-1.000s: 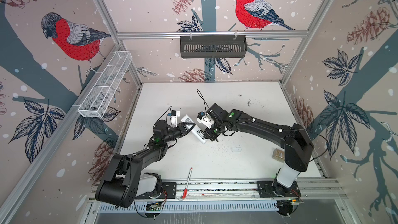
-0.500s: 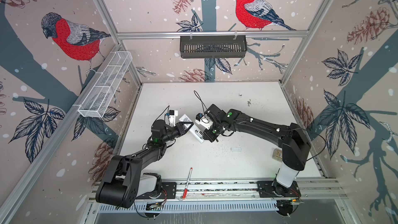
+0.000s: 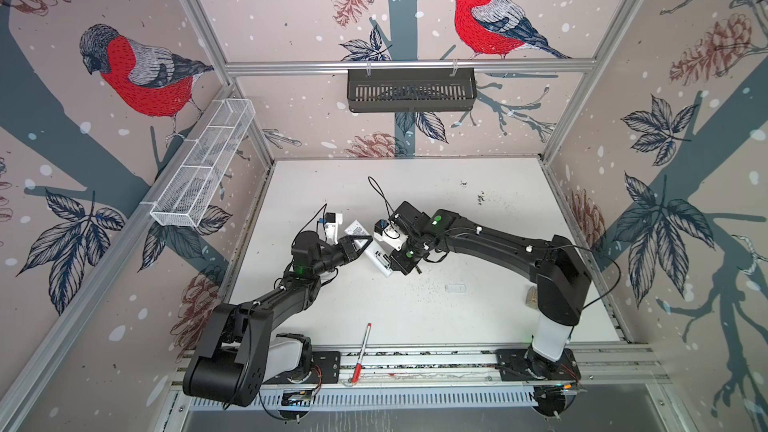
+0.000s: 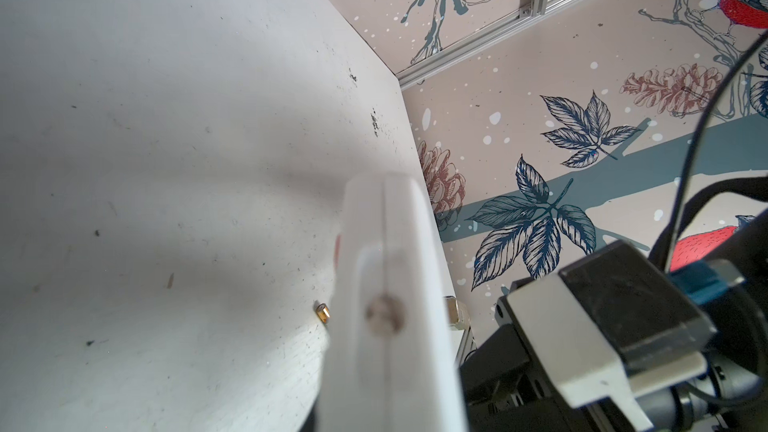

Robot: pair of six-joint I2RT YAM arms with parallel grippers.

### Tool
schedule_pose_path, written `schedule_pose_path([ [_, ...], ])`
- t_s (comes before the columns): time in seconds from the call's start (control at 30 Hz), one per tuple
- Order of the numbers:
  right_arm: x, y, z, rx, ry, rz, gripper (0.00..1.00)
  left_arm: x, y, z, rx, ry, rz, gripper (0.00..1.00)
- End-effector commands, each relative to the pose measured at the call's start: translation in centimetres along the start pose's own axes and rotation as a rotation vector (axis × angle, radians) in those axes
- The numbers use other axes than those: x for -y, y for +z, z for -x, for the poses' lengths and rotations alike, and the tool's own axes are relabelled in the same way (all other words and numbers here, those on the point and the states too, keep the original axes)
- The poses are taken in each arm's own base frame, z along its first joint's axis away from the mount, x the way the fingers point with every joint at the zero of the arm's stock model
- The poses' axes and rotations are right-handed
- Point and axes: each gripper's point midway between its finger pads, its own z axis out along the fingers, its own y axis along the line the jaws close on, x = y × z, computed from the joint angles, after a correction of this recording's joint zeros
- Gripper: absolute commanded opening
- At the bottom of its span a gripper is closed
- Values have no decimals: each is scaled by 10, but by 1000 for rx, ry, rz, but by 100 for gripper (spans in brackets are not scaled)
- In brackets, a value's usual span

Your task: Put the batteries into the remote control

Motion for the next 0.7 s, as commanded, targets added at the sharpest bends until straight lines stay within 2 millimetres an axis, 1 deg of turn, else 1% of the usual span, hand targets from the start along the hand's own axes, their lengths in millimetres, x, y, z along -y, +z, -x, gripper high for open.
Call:
schedule_pose_path([
  [0.0, 1, 1, -6, -35, 1, -13, 15, 5, -2, 12, 45, 63, 5, 0],
  [0.3, 6, 5, -3, -62, 2, -63, 15, 2, -5, 14, 62, 87, 46, 0],
  [0.5, 12, 1, 9, -45, 4, -105, 15, 1, -5, 13, 60, 90, 50, 0],
  [0.67, 11, 5, 13, -62, -6, -105, 15, 1, -6, 12, 61, 91, 51, 0],
])
